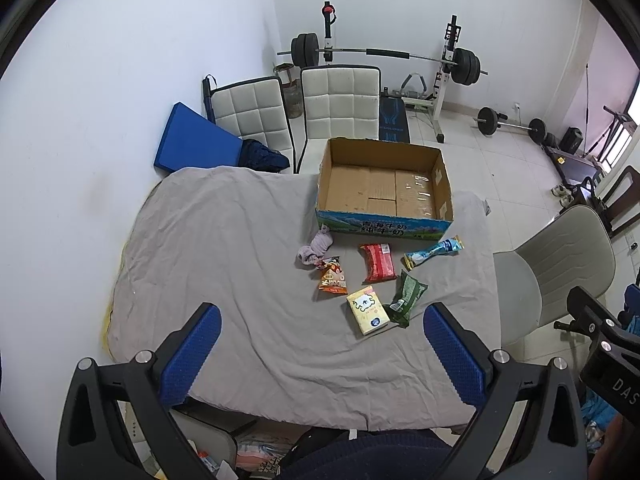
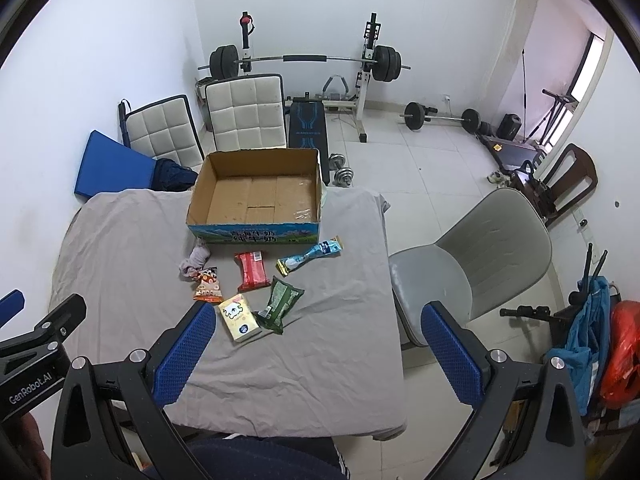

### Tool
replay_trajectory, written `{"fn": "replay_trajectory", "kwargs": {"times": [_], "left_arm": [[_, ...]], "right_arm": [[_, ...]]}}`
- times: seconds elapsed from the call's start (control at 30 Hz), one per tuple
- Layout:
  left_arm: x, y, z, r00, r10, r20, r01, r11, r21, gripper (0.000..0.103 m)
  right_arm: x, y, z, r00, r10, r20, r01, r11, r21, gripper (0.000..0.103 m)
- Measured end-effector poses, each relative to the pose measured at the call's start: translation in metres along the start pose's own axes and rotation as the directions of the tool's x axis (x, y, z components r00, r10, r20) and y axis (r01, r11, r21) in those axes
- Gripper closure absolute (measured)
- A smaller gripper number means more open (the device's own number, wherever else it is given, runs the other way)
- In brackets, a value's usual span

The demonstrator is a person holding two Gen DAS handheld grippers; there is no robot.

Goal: Organize soft objects

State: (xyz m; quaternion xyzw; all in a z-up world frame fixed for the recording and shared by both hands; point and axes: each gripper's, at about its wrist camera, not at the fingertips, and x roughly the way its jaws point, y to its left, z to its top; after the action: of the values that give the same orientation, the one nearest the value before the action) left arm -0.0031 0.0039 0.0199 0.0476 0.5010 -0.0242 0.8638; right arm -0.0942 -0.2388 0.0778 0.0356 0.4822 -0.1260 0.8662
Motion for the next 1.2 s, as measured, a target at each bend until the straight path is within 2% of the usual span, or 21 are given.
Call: {"fn": "replay_trajectory", "kwargs": {"times": [0.8, 1.2], "left_arm": [[-0.007, -0.008, 0.01, 0.999, -0.013, 0.049, 0.012, 1.0, 0.01, 0.0], [-0.008, -0.011, 0.008, 0.999, -0.015, 0.049, 0.015, 1.0, 0.008, 0.0]], "right_arm": [[-0.008, -0.007, 0.01, 1.0, 0.001, 0.028, -0.002, 1.0, 0.016, 0.0], [-0.006, -0.012, 0.007, 1.0, 0.008, 0.029, -0.009, 1.0, 0.013, 0.0]]}}
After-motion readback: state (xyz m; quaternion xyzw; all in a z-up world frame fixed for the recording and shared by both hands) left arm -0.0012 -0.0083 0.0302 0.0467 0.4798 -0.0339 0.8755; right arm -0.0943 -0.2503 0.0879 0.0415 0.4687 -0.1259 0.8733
